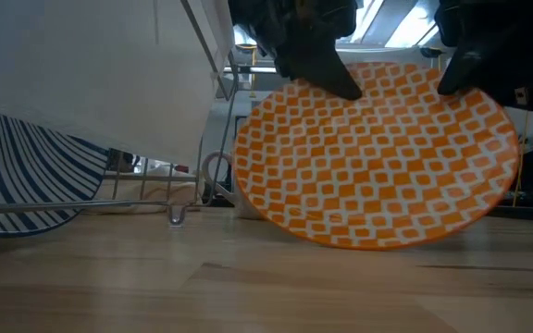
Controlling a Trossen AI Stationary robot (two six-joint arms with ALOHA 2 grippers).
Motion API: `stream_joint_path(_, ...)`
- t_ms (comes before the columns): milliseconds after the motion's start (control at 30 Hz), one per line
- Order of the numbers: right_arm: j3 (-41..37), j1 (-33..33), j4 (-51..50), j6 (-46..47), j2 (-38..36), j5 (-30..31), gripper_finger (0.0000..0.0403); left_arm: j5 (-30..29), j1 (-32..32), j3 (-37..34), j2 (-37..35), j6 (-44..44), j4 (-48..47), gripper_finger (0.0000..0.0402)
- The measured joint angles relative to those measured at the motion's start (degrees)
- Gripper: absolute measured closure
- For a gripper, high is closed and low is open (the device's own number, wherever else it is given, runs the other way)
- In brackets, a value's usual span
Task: Sort dishes
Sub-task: Put the orange patterned plate into the dish rack
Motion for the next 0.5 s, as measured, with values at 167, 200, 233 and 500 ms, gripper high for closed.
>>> stream_joint_path(167, 0.0, 0.0, 0.2, 1.9, -0.1, -1.6, 0.029, 0.0, 0.0, 0.0, 0.0, -2.2, 0.4, 0.0396)
stream_joint_path(200, 0.0, 0.0, 0.0, 3.5, -0.4, -2.4, 0.0288, 0.0, 0.0, 0.0, 0.0, -2.7, 0.7, 0.0396)
stream_joint_path(233, 0.0, -0.1, -0.1, 5.5, -0.6, -3.4, 0.0287, -0.1, -0.1, 0.0, 0.0, -3.1, 1.1, 0.0396)
stream_joint_path(500, -0.1, 0.0, -2.5, 8.2, -7.9, -6.0, 0.0284, -0.5, -0.1, 0.0, -1.1, -3.0, 3.1, 0.0398)
